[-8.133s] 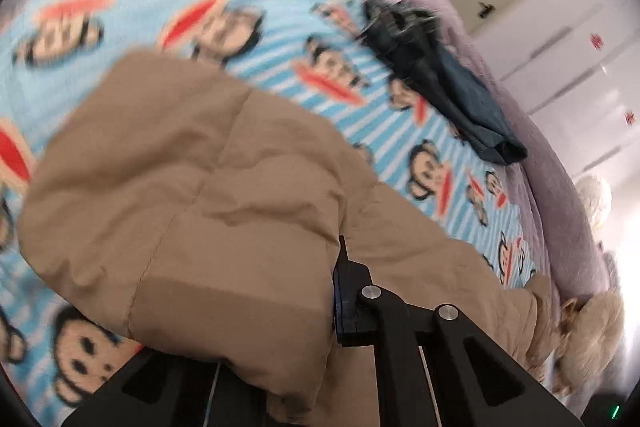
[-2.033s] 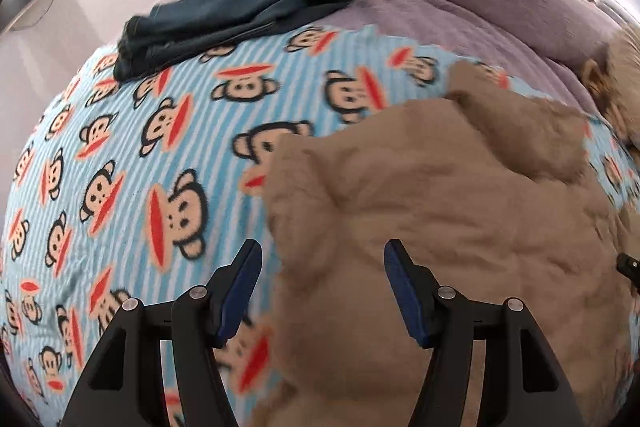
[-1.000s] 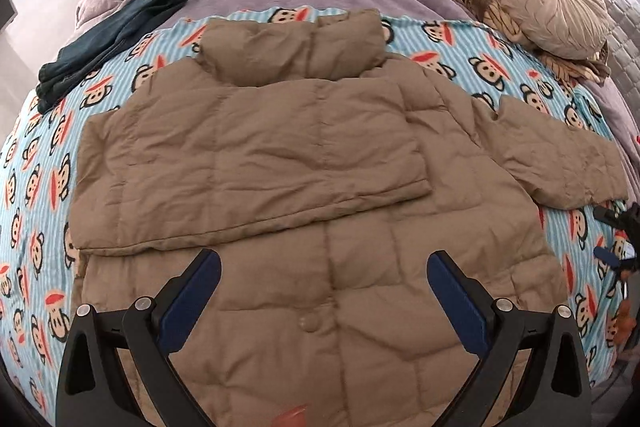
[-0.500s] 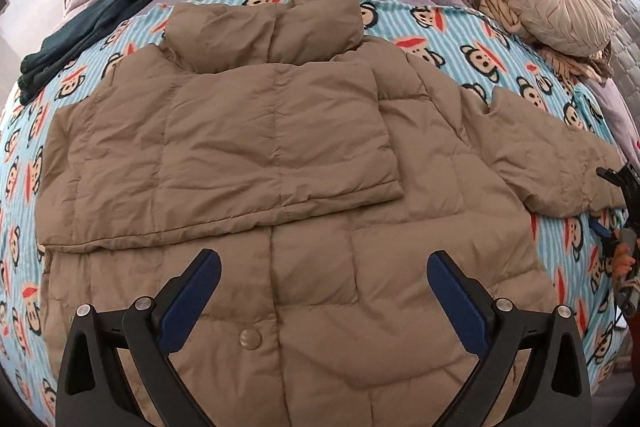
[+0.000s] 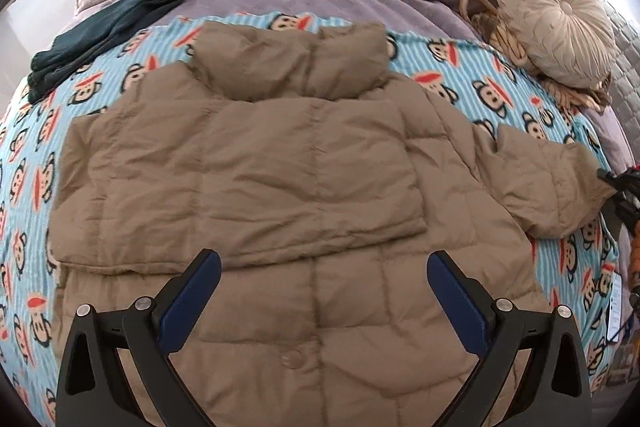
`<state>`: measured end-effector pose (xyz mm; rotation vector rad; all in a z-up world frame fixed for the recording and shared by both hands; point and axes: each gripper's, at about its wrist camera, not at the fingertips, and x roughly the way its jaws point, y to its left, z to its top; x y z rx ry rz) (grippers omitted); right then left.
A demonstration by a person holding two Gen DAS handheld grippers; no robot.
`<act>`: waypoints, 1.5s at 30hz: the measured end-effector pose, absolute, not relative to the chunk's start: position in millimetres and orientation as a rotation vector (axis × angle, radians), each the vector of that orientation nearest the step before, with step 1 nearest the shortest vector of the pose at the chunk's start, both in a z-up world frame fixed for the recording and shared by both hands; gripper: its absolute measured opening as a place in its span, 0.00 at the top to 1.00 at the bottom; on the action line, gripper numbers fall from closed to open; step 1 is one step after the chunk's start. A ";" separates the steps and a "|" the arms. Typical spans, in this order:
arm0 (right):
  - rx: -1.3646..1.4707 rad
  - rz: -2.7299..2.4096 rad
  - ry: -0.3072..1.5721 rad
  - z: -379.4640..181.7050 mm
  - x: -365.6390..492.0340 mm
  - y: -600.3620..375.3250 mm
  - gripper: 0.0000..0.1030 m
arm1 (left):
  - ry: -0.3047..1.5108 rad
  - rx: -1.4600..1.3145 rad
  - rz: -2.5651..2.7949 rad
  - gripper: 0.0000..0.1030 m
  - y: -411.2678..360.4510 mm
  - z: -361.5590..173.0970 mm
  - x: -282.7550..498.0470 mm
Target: Fold large clothes
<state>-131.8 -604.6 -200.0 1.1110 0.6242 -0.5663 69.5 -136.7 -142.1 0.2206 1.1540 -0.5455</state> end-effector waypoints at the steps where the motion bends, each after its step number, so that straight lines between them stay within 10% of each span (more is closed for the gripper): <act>1: 1.068 -0.549 0.625 -188.7 -123.3 -596.4 0.95 | 1.151 0.217 -0.542 0.00 -133.8 -141.3 72.1; 14: 0.502 -0.223 0.714 -101.7 18.8 -407.8 0.95 | 1.130 0.120 -0.452 0.00 -54.7 -139.2 116.1; 30: 0.393 -0.128 1.089 -230.4 105.4 -246.6 0.91 | 1.176 -0.005 -0.401 0.00 12.7 -160.6 159.1; 32: 0.412 -0.129 1.107 -234.9 104.6 -250.0 0.83 | 1.178 -0.016 -0.411 0.00 11.2 -164.0 159.8; 36: 0.503 -0.089 1.099 -225.7 93.5 -259.3 0.35 | 1.182 -0.025 -0.435 0.00 3.0 -168.2 162.1; 45: 0.988 -0.243 0.925 -222.4 38.3 -344.6 0.41 | 1.184 -0.180 -0.561 0.00 -11.5 -168.8 184.0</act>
